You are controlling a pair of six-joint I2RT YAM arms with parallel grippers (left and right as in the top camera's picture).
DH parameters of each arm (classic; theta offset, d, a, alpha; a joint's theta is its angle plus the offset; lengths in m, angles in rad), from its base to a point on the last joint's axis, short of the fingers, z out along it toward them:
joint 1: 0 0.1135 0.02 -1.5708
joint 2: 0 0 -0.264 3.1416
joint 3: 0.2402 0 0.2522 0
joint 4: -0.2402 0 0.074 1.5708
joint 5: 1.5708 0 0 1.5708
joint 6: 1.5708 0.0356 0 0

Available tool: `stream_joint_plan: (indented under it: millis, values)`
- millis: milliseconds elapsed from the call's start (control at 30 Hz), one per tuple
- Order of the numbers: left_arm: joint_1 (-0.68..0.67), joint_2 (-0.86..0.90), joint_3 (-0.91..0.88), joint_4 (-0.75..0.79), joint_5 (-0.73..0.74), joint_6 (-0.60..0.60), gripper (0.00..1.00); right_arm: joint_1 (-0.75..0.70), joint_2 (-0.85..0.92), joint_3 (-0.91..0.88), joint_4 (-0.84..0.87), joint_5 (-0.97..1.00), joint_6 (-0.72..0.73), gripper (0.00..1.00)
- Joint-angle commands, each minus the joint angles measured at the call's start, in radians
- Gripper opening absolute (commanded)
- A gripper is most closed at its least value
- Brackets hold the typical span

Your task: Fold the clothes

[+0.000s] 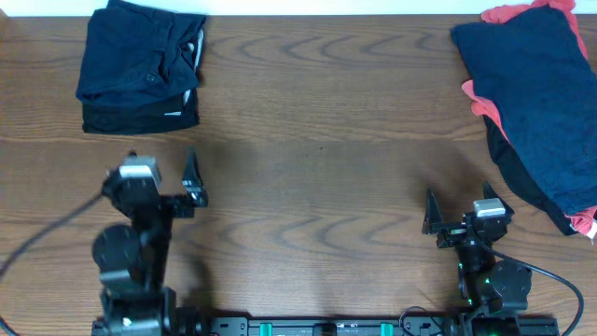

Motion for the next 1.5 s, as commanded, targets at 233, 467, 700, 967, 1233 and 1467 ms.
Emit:
stream_joint_plan:
  millis: [233,467,700,967,1233,1467]
  values:
    - [-0.081,-0.233,-0.249,0.111,-0.087,-0.005,0.98,0.006,-0.007,-0.003,-0.003,0.005,0.017,0.99]
    - [-0.091,-0.334,-0.328,0.109,-0.100,-0.005,0.98,0.006,-0.007,-0.003,-0.003,0.005,0.017,0.99]
    - [-0.091,-0.403,-0.381,0.109,-0.126,-0.005,0.98,0.006,-0.007,-0.003,-0.003,0.005,0.017,0.99]
    - [-0.089,-0.430,-0.394,0.080,-0.138,0.010,0.98,0.006,-0.007,-0.003,-0.003,0.005,0.017,0.99]
    - [-0.069,-0.430,-0.394,-0.047,-0.140,0.008,0.98,0.006,-0.007,-0.003,-0.003,0.005,0.017,0.99]
    - [-0.066,-0.430,-0.394,-0.100,-0.146,0.006,0.98,0.006,-0.007,-0.003,-0.003,0.005,0.017,0.99]
